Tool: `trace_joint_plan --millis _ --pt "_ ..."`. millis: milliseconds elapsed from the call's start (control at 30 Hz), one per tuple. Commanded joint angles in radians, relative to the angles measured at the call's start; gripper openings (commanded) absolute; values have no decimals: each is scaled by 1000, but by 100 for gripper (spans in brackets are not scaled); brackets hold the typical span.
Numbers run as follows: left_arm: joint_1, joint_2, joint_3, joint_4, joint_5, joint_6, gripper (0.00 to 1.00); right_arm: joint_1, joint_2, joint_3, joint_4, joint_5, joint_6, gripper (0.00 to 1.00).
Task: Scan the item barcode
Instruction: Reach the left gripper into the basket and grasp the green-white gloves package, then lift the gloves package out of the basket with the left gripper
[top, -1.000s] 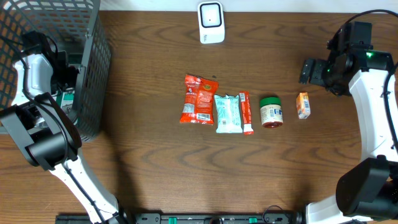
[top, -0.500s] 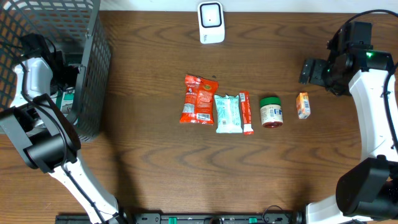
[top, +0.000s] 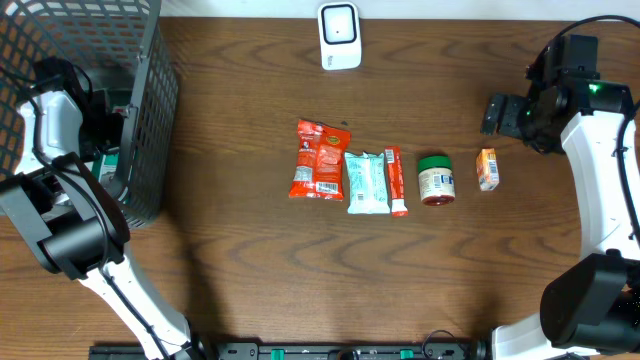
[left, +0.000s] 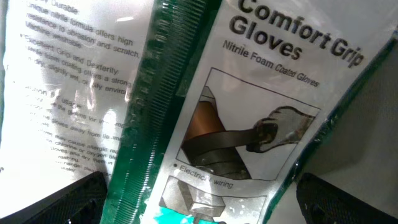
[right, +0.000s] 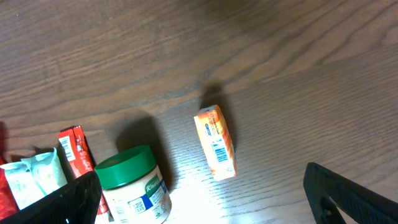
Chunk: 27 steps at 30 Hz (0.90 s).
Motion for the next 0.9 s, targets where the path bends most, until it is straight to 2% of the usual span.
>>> trace_joint_plan --millis 0,133,400,433,533,567,600,667,700,767,867 --pt "5 -20 -29 -3 96 53 98 -5 -16 18 -2 -1 -6 99" --pt "5 -20 -43 -3 95 53 98 -5 -16 18 -2 -2 -6 99" --pt "5 -20 -172 126 79 52 98 -5 -16 18 -2 -1 -7 99" --pt "5 -20 -186 142 79 52 94 -5 -16 18 -2 -1 -6 99" --pt "6 -20 -201 166 80 49 64 -5 -16 18 -2 -1 -6 99" --pt "6 -20 -201 172 80 48 50 -5 -16 18 -2 -1 -6 99" --pt "6 -20 -201 175 80 48 42 -5 -16 18 -2 -1 -6 99" --pt "7 -22 -185 170 80 44 12 -5 -16 18 -2 -1 -7 99" --pt "11 -33 -171 167 80 23 7 -5 -16 18 -2 -1 -6 99" --pt "33 -103 -137 167 80 -36 7 -5 -16 18 -2 -1 -6 99" --pt "55 -226 -131 207 79 -49 7 -5 -16 18 -2 -1 -6 99"
